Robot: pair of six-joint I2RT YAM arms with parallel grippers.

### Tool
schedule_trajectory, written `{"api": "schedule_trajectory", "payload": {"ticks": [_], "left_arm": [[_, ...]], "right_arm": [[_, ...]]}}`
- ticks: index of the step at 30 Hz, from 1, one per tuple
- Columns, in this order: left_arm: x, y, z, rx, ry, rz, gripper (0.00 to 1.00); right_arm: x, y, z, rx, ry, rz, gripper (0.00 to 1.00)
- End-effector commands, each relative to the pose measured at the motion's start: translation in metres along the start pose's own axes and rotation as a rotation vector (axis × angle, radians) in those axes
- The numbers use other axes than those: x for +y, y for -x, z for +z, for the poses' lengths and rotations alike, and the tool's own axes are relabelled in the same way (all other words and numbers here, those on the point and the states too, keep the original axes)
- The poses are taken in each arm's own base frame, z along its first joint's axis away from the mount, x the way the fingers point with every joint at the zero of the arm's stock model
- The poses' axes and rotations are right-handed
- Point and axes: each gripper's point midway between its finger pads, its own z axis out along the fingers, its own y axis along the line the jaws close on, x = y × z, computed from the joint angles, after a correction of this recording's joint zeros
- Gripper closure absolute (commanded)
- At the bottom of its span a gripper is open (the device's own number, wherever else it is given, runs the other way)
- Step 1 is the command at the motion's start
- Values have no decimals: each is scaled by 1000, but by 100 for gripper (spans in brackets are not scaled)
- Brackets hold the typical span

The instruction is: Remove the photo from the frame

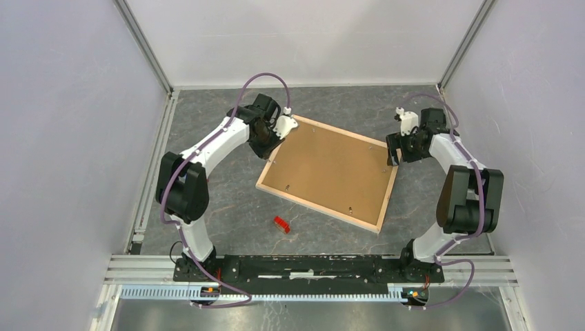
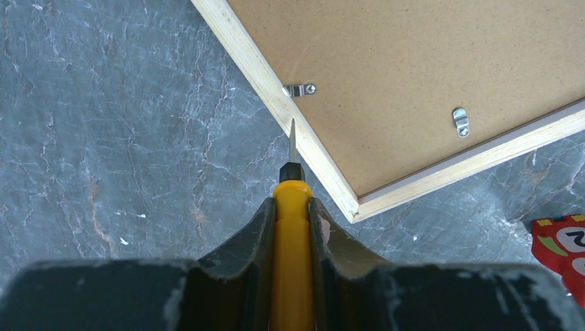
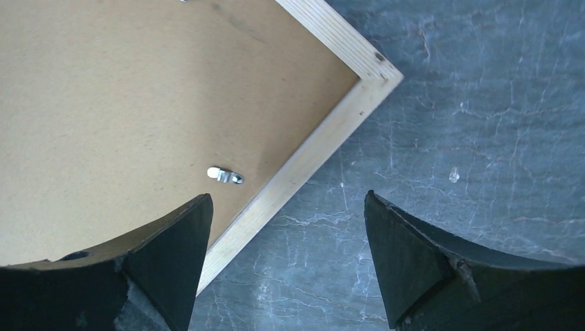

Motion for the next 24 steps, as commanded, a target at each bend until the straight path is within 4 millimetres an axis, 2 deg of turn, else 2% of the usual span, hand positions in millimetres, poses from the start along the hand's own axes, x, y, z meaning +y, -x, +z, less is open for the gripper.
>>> {"api": "schedule_trajectory", "payload": {"ticks": [1,11,17,24], "left_arm": [[7,8,3,-21,38,30,98],[2,10,9,-22,25,34,98],[-10,12,6,-38,-17,48,98],[-8,14,9,-30,-6,43,98]], "right_arm": [[-14,1,8,4,-28,117,15],[-24,-18,23,87,-64,135,16],[-26,-22,26,101,-68,140,17],[-27,-24,28,107,-68,146,18]]}}
